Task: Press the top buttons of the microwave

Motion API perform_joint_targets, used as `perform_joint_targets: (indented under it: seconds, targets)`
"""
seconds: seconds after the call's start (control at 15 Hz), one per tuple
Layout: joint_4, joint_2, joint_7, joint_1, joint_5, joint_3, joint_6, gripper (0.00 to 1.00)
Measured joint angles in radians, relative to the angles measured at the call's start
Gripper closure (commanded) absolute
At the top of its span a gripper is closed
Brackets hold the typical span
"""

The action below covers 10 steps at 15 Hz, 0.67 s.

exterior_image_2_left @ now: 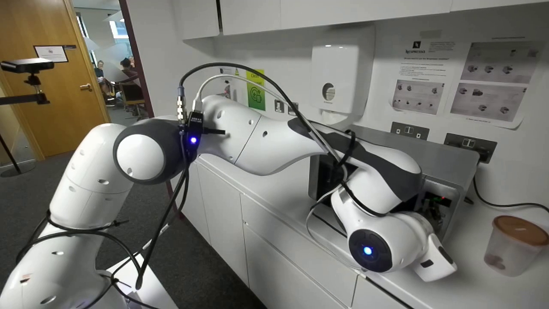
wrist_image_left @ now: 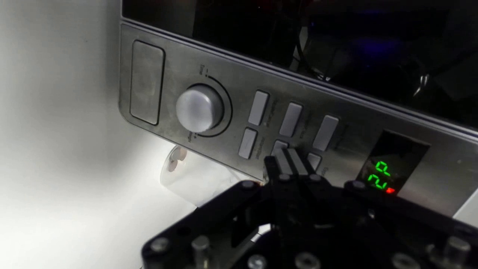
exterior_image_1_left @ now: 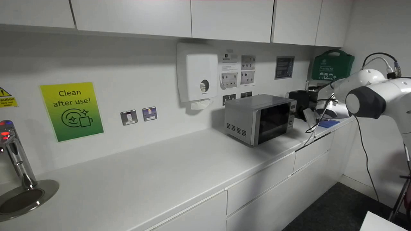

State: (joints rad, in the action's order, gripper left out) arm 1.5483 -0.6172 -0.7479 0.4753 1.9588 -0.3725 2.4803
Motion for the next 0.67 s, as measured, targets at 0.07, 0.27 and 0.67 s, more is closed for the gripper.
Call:
perform_joint_targets:
  seconds: [0.07,0.27,0.67]
  targets:
    - [0.002,0.001,-0.007,-0.001,0.000,0.000,0.000,1.00]
    - [0.003,0.003,-0.023,-0.001,0.001,0.000,-0.002,1.00]
    - [0.005,0.011,-0.024,0.001,0.002,0.000,-0.007,1.00]
